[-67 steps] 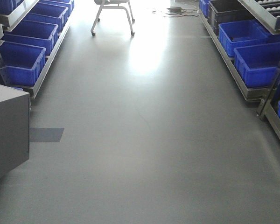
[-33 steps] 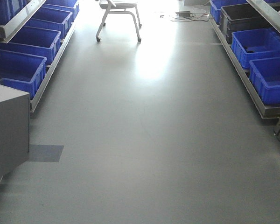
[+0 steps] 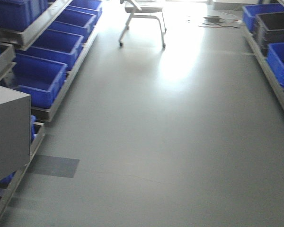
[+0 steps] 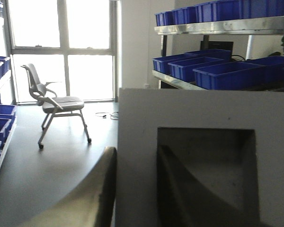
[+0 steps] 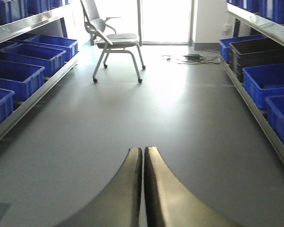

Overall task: Sort gray base to blue bin
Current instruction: 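Drive along the aisle of blue bins holding the gray base, then turn and stop facing the rack of open blue bins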

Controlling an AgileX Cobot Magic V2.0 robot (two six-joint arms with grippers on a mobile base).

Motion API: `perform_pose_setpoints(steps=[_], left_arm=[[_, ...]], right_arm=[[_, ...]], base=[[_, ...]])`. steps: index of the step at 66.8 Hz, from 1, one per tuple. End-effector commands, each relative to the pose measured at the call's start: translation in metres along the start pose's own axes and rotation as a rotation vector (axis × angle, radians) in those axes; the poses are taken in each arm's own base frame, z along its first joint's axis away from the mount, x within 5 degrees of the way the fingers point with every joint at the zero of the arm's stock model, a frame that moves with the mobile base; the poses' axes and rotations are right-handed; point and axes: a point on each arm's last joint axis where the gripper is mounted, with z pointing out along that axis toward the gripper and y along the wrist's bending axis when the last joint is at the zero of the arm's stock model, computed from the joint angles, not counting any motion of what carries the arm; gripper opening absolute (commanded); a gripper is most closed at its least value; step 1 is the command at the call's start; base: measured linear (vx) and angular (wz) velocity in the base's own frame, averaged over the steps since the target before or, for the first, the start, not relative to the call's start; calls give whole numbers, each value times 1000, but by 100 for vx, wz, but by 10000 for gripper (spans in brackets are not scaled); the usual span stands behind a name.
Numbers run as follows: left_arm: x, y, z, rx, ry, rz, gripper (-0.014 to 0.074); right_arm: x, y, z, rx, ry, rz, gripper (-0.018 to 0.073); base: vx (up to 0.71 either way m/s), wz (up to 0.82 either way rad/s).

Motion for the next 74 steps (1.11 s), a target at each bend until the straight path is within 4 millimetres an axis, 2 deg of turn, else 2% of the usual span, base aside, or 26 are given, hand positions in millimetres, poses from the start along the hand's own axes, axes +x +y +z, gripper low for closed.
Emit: perform_pose_setpoints(steps=[1, 74], left_arm=[[-19, -2, -2, 12, -129, -16, -6], [-19, -2, -2, 12, -129, -16, -6]], right_arm=[[-5, 0, 1, 3, -53, -16, -5], [-5, 0, 1, 3, -53, -16, -5]], base=[[30, 43], [23, 71]])
